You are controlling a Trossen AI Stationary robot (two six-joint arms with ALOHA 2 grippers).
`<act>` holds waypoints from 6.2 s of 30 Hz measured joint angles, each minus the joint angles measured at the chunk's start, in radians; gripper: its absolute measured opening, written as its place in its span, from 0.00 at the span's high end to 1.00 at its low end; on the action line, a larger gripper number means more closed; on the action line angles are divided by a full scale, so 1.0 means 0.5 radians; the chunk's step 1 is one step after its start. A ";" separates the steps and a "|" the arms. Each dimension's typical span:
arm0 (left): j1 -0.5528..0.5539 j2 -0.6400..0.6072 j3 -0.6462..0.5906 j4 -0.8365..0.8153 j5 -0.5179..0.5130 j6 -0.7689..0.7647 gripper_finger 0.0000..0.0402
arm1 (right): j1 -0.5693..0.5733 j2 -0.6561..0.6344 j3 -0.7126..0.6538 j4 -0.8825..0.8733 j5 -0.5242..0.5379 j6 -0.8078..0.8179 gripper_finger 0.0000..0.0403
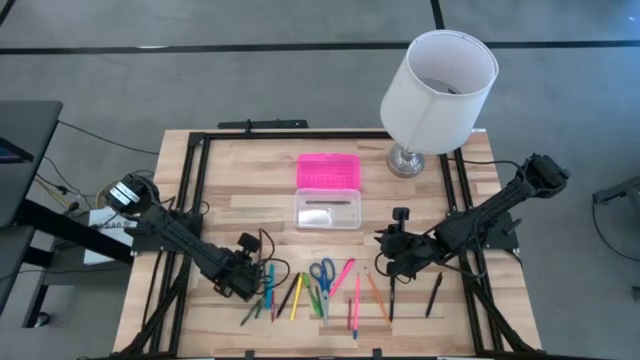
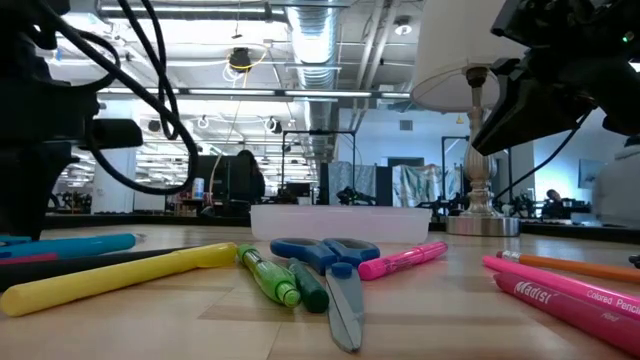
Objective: Pick & place school supplies into a supply box
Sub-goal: Put the yellow pencil into the supply box
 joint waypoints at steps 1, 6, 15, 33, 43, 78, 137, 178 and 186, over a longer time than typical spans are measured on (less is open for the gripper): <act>-0.001 0.004 0.001 0.012 -0.006 0.000 0.98 | 0.000 0.000 0.000 0.004 0.000 0.000 0.83; 0.000 0.015 0.047 0.016 -0.008 0.000 0.98 | 0.000 0.000 0.000 0.013 0.000 0.000 0.83; 0.002 0.021 0.100 0.157 0.009 0.105 0.98 | 0.000 0.000 0.000 0.013 0.000 -0.001 0.83; 0.296 0.025 0.108 0.704 -0.018 0.478 0.98 | -0.001 0.000 0.000 0.013 -0.003 -0.001 0.83; 0.319 0.024 0.107 0.801 0.030 0.563 0.98 | -0.001 0.000 0.000 0.010 -0.065 -0.001 0.83; 0.616 0.277 0.114 1.180 -0.110 0.664 0.89 | -0.001 0.000 -0.001 0.026 -0.098 -0.002 0.83; 0.223 -0.239 -0.018 0.234 0.014 -0.115 0.89 | -0.002 0.003 -0.001 0.089 -0.100 -0.016 0.83; 0.402 -0.242 -0.114 0.309 0.180 -0.116 0.70 | -0.005 0.004 -0.001 0.101 -0.101 -0.020 0.83; 0.522 -0.097 -0.092 0.319 0.389 -0.029 0.74 | -0.005 0.004 -0.001 0.098 -0.101 -0.021 0.83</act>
